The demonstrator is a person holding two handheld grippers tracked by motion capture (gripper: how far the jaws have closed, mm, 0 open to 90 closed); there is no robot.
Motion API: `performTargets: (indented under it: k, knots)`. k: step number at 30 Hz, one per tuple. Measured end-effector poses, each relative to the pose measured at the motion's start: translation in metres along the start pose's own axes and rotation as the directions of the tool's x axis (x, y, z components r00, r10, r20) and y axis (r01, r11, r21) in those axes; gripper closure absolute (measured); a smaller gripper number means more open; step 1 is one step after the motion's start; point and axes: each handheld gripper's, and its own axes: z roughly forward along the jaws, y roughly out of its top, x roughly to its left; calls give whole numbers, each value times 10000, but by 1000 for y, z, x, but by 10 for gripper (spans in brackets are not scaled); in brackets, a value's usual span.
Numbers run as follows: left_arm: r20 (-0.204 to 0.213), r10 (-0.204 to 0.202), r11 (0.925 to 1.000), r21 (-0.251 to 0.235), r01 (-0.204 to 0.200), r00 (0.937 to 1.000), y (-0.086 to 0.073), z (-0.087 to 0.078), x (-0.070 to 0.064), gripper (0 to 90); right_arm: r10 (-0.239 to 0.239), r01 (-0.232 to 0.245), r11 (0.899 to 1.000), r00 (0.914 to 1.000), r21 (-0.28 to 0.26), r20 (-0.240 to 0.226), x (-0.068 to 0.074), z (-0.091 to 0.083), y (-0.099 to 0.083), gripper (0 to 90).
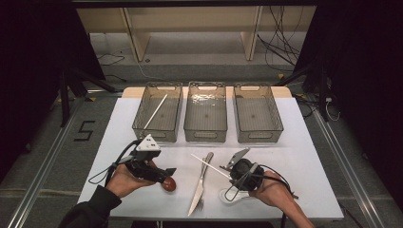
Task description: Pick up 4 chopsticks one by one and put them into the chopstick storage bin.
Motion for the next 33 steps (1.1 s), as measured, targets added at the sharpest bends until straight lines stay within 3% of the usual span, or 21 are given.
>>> performTargets:
  k: [4,7,10,13,18,21,23,24,27,29,30,33]
  knots:
    - [411,456,9981,400,-472,9981,5,6,-7,168,-938,938,9956,9955,-23,-155,9,-1,5,851]
    - [707,760,9952,557,-800,9946,9,11,-14,176,-1366,1365,9906,9904,-76,-191,15,-2,7,851]
    - [1096,1295,9849,1008,-1406,9855,15,16,-20,206,-1535,1533,9881,9877,-116,-286,19,-3,10,851]
    - [1474,1587,9754,1298,-1781,9763,19,23,-28,228,-1737,1732,9847,9843,-174,-300,21,-4,11,851]
    - [1628,2308,9521,1657,-2572,9593,24,30,-37,274,-1996,1990,9798,9792,-210,-355,23,-4,11,851]
    - [1767,2401,9475,1712,-2700,9545,27,31,-37,299,-2320,2312,9726,9720,-230,-380,24,-4,11,851]
    - [1835,2506,9423,1790,-2830,9505,28,33,-38,316,-2303,2297,9731,9719,-180,-483,27,-5,11,851]
    - [1921,2503,9411,1819,-2851,9489,28,34,-38,322,-2535,2528,9673,9662,-209,-460,27,-4,12,851]
    - [2110,2665,9308,1969,-3079,9405,29,37,-40,339,-2600,2595,9656,9641,-176,-537,30,-5,12,851]
    - [2234,2728,9241,2098,-3194,9358,29,39,-41,345,-2863,2855,9581,9565,-207,-562,31,-4,12,851]
    - [2294,2748,9212,2153,-3240,9337,29,40,-42,349,-2812,2807,9596,9578,-171,-601,32,-5,12,851]
    - [2464,2869,9094,2336,-3441,9257,29,44,-44,365,-3067,3060,9518,9492,-202,-709,35,-5,13,851]
